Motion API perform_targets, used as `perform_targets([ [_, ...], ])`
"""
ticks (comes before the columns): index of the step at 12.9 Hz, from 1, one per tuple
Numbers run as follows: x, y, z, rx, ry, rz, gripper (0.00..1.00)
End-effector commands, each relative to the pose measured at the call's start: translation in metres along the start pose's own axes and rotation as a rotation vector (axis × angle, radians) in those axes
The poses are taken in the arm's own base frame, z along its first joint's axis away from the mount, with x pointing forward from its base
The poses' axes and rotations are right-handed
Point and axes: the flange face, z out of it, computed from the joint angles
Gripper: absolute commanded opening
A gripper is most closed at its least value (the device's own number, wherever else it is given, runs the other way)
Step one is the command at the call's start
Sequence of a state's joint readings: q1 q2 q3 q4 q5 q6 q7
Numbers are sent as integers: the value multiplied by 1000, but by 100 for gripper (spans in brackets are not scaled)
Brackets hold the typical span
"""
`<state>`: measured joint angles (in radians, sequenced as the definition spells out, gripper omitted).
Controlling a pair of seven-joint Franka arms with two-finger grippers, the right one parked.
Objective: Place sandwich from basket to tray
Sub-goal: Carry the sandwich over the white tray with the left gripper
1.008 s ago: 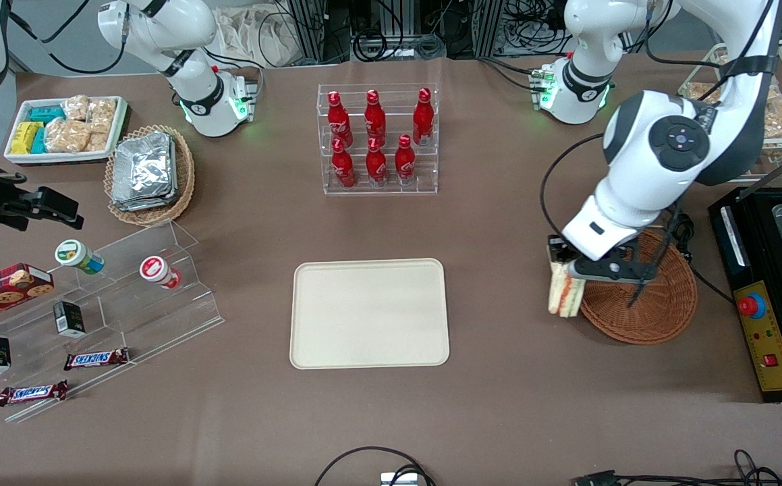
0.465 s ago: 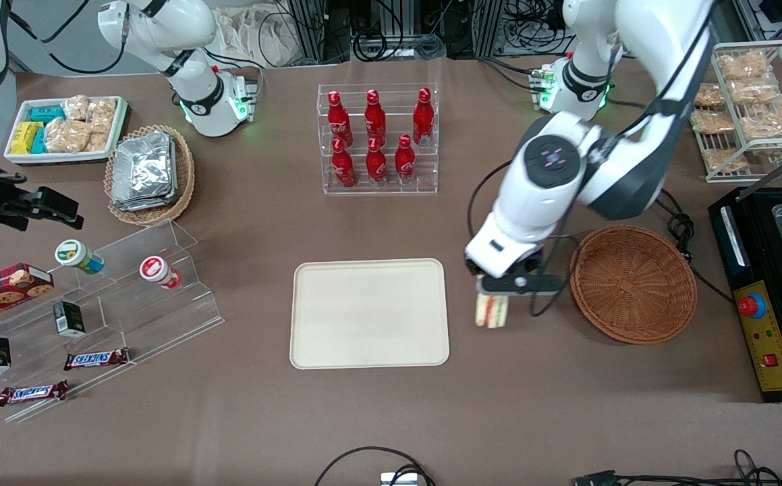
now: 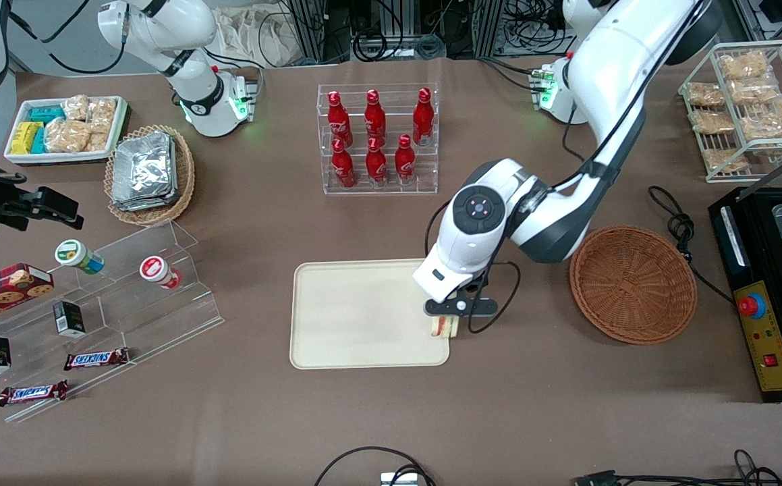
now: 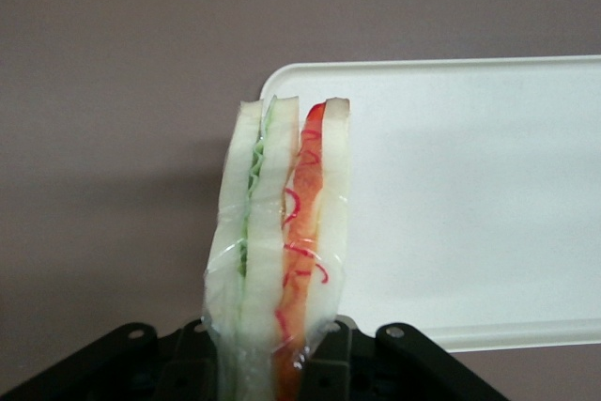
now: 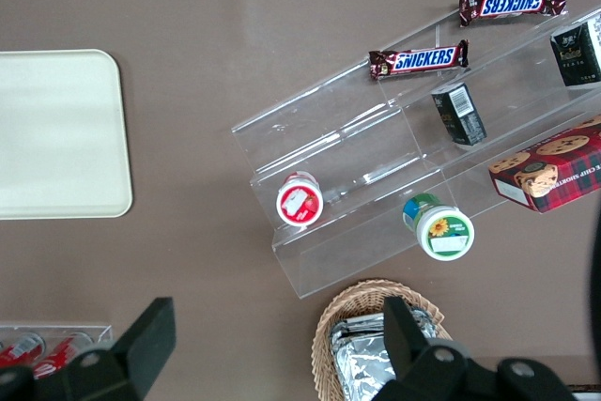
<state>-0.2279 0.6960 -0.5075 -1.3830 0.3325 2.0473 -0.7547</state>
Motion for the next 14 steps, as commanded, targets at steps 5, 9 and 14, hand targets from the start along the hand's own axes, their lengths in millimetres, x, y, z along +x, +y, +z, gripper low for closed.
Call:
perform_targets([
  [5, -9, 33, 71, -22, -42, 4, 22],
  [9, -18, 44, 104, -32, -60, -5, 22],
  [14, -18, 44, 116, -16, -34, 2, 26],
])
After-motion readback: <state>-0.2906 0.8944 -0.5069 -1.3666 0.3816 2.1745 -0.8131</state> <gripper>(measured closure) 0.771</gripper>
